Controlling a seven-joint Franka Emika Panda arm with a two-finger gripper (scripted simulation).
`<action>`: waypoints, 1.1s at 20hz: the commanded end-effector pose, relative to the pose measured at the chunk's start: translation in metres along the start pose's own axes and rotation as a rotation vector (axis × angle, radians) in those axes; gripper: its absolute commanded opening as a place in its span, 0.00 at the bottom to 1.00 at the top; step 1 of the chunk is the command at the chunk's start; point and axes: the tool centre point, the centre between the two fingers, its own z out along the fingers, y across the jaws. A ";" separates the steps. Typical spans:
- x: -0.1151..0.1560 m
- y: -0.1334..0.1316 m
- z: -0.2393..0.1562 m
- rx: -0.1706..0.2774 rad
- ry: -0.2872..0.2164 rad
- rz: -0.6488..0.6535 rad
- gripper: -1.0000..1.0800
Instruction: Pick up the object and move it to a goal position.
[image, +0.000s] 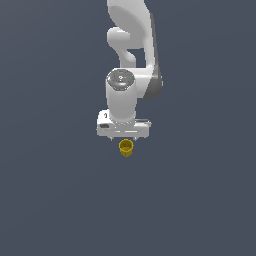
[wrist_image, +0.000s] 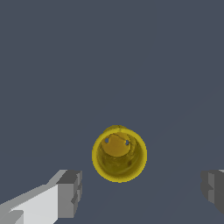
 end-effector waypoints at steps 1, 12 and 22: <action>0.000 0.000 0.000 0.000 0.000 0.000 0.96; 0.003 -0.002 -0.009 0.002 0.003 -0.054 0.96; 0.002 -0.003 -0.005 0.003 0.005 -0.001 0.96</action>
